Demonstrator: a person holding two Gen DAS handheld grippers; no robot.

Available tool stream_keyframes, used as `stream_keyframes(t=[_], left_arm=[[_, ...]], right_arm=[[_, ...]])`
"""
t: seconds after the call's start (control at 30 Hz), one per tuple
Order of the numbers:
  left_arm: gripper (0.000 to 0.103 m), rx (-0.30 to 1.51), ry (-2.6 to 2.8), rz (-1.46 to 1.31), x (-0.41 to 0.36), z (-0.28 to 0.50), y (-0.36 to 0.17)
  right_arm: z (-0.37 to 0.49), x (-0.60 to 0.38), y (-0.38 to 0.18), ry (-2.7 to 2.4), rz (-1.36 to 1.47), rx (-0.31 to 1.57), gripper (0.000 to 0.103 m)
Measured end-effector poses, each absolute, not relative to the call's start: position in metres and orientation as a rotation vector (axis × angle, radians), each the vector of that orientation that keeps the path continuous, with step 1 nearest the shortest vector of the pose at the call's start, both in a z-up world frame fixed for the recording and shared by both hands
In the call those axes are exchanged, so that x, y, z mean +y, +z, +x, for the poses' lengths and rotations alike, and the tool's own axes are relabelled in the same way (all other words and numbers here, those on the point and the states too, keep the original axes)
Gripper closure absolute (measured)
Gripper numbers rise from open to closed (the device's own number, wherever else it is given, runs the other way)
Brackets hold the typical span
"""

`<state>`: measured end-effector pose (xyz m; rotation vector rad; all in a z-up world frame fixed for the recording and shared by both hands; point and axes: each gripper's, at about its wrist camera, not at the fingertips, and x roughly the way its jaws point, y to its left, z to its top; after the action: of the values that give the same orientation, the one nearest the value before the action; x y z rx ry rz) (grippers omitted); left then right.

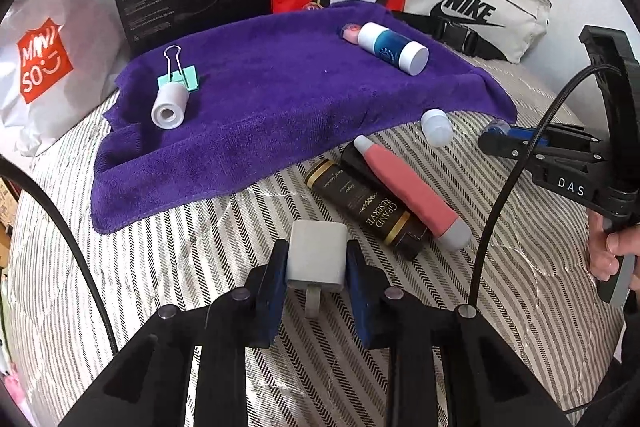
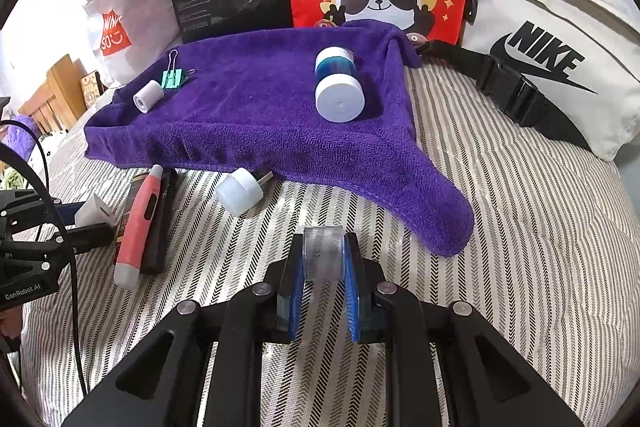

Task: Organize rigid objects
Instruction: 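Grasp the clear cap with the right gripper while the left gripper grasps the white plug, then carry the clear cap and white plug over the purple towel with both grippers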

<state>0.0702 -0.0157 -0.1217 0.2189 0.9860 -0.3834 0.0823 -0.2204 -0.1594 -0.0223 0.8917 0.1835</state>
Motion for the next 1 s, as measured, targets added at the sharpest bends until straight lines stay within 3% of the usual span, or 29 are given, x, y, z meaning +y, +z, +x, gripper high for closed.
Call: stream_keyframes(t=[0.23,0.6,1.0], left_arm=[[0.076,0.933,-0.366,0.186,-0.012,0.062,-0.122],[0.077,0.995,-0.337,0.204,-0.014,0.069,-0.117],[0.077,0.977,-0.322,0.08,0.021,0.082,-0.088]], right_arm=[[0.083,-0.22,-0.159,0.185,-0.022,0.892,0.085],[0.084,-0.225,-0.156,0.22,0.009,0.913,0.085],[0.09,-0.224,-0.111,0.308,0.041,0.853,0.085]])
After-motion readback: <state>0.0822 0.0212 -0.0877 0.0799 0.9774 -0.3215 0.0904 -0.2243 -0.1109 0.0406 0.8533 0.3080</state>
